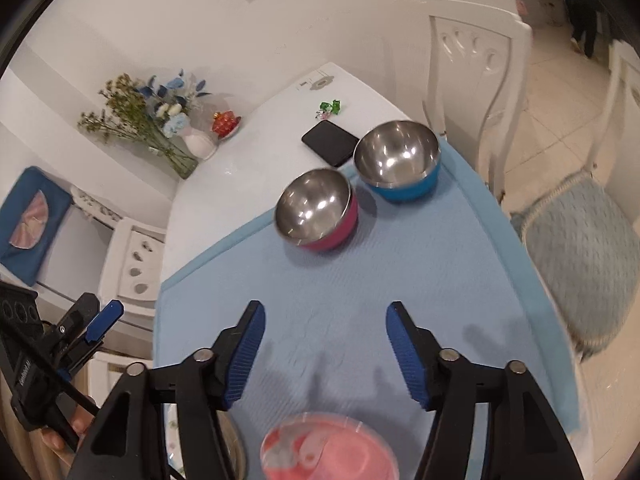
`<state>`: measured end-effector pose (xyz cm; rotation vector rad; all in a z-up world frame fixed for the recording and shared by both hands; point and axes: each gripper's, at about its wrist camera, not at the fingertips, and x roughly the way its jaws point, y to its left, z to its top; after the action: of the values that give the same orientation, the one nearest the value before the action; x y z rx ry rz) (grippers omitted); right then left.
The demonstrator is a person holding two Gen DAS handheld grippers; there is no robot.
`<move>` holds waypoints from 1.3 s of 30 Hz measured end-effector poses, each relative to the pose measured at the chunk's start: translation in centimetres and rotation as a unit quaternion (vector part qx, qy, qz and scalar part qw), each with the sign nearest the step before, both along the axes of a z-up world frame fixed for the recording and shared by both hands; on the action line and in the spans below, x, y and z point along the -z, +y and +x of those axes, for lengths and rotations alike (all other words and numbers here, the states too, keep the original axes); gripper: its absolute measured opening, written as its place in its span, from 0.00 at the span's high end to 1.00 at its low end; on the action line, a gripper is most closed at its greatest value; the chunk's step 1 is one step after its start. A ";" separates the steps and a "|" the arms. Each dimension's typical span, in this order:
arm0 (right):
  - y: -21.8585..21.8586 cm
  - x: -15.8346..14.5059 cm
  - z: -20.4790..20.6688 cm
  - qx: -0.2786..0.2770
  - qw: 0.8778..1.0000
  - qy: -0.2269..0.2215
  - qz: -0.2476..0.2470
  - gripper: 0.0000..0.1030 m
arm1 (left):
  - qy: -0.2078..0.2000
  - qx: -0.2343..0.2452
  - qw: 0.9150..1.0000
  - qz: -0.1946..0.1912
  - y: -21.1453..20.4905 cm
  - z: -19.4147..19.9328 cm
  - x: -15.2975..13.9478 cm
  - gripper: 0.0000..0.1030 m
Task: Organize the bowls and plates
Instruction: 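Move the right gripper to the magenta steel bowl and grasp its rim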
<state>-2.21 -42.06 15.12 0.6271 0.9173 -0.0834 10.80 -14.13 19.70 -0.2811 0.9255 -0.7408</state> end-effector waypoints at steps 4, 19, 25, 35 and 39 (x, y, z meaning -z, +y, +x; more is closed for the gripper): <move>-2.0 2.7 4.9 -0.011 1.000 0.021 0.012 0.38 | 0.050 0.004 0.999 0.018 -3.3 4.9 3.6 0.30; -4.3 11.5 15.8 -0.043 0.997 0.059 0.038 0.38 | 0.111 0.035 0.990 0.079 -10.1 13.3 13.3 0.31; -3.8 13.5 16.6 -0.052 0.996 0.070 0.034 0.44 | 0.125 0.045 0.987 0.088 -11.4 14.3 15.6 0.44; -2.6 14.3 17.5 -0.048 0.996 0.077 -0.003 0.73 | 0.102 0.057 0.987 0.107 -12.3 14.2 16.5 0.82; -2.3 13.4 17.0 -0.054 0.996 0.077 -0.013 0.76 | 0.089 0.061 0.989 0.106 -11.8 13.5 15.2 0.83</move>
<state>14.79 -44.33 1.70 0.5512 1.0952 -0.0468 24.27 -25.94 4.50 -0.1050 1.1898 -0.7301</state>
